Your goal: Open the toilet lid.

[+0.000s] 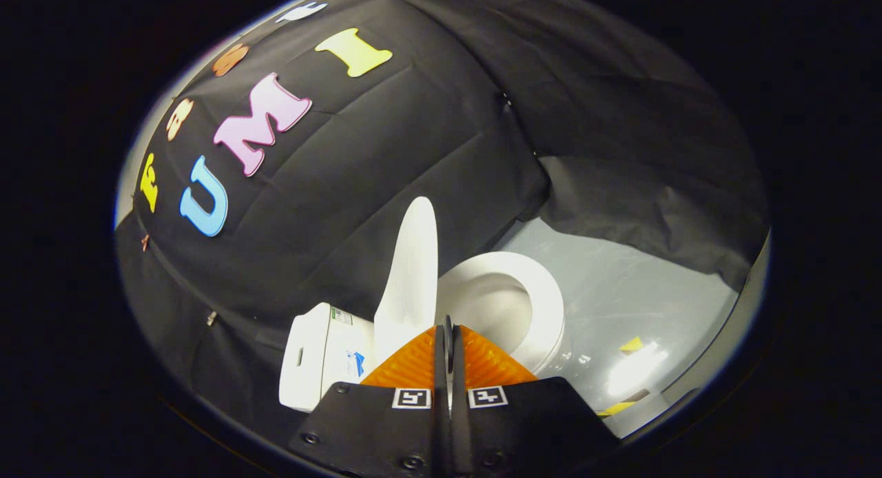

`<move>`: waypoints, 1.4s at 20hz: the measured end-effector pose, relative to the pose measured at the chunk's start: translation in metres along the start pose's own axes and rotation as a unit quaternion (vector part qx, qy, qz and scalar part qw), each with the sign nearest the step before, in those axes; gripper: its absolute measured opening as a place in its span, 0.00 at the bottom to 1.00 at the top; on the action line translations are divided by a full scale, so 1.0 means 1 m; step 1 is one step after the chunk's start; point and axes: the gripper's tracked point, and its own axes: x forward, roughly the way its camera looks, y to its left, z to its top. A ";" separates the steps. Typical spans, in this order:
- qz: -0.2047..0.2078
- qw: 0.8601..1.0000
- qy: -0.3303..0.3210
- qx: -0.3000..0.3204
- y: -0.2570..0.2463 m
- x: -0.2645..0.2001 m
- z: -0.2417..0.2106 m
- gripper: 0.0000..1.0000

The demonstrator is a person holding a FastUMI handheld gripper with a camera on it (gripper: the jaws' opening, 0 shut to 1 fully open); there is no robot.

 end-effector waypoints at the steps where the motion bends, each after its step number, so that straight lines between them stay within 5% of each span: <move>1: -0.006 1.000 -0.006 -0.013 0.009 -0.004 0.002 0.05; 13: -0.037 0.988 -0.063 -0.133 0.120 -0.036 0.004 0.05; 28: -0.014 0.968 -0.097 -0.232 0.258 -0.058 -0.046 0.09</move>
